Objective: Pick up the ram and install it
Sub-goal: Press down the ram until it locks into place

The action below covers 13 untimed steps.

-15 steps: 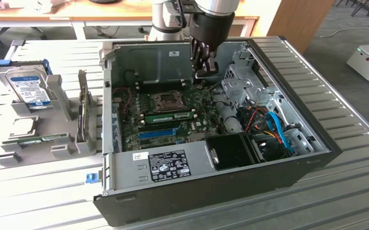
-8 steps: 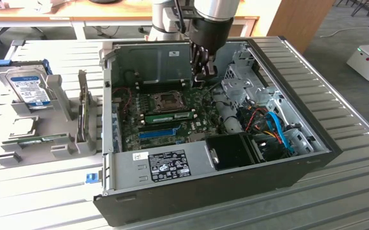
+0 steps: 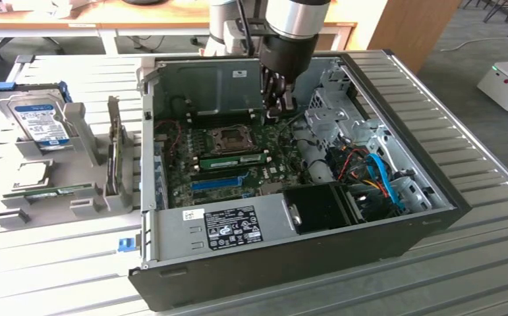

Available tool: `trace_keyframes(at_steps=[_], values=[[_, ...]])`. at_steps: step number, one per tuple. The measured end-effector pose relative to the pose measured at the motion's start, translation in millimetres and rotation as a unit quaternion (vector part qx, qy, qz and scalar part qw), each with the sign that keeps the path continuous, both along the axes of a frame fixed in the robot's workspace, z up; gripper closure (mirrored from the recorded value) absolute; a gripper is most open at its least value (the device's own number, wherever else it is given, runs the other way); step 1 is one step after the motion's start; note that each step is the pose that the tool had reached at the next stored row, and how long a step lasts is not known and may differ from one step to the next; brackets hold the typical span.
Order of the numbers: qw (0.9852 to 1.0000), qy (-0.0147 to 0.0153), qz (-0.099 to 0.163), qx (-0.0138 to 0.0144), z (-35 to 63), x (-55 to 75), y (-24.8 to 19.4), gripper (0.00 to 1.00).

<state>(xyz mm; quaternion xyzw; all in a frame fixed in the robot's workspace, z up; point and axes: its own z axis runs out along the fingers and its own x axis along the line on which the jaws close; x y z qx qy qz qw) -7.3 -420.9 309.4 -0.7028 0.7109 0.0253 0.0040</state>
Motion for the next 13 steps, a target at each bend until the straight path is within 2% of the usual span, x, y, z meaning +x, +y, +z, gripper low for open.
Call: trace_keyframes(at_steps=[13], values=[[1.0000,0.0000,0.000,0.0000,-15.3,0.0,0.0,0.89]])
